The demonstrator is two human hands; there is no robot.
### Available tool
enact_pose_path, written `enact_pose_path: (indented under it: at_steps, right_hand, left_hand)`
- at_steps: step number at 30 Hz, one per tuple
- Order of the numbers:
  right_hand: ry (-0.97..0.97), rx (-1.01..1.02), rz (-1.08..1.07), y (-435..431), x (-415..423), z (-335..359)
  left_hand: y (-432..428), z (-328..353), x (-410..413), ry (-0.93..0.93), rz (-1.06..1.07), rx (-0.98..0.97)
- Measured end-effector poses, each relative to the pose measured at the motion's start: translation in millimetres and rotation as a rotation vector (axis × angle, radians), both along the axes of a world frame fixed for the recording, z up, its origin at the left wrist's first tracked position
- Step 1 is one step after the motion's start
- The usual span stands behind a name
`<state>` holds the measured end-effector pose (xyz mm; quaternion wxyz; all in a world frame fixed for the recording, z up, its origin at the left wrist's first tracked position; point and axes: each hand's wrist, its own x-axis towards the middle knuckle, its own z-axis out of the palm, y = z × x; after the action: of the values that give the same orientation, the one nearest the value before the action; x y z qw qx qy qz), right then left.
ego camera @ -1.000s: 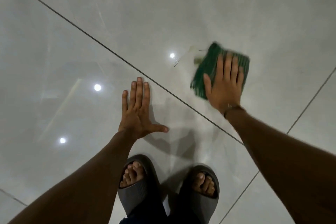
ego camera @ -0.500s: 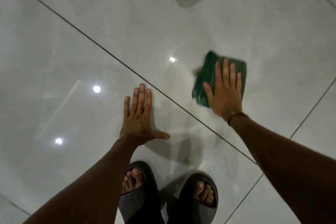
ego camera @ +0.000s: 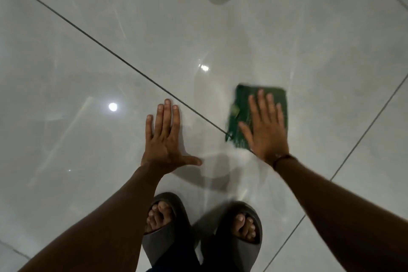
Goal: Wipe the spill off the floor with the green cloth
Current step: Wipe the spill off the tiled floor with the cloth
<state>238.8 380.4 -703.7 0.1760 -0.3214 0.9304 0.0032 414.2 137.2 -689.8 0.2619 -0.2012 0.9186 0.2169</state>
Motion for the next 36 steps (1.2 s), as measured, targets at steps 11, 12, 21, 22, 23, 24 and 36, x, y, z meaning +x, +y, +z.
enact_pose_path:
  at_steps: [11,12,21,22,23,24,36]
  right_hand:
    - [0.052,-0.132,0.168,-124.5,-23.2,-7.5]
    - [0.009,-0.124,0.224,-103.3,-1.0,-5.5]
    - [0.077,-0.012,-0.500,22.9,-74.6,-4.0]
    - [0.087,-0.024,-0.619,5.7,-98.2,-3.8]
    - [0.086,-0.034,-0.688,-12.5,-116.2,-4.3]
    - [0.092,-0.035,-0.694,-29.4,-126.3,-5.9]
    - [-0.051,-0.014,0.049,77.1,72.7,1.3]
  left_hand:
    - [1.0,-1.7,0.5,0.025,-0.023,-0.031]
    - [0.7,-2.5,0.7,0.027,-0.026,-0.030]
    - [1.0,-6.0,0.6,0.011,-0.019,-0.031]
    - [1.1,-5.0,0.1,0.002,-0.028,-0.030]
    - [1.6,-4.0,-0.4,-0.005,-0.035,-0.029]
    - [1.7,-3.0,-1.0,-0.009,-0.037,-0.031]
    - [1.6,-0.8,1.7,0.022,-0.043,-0.025]
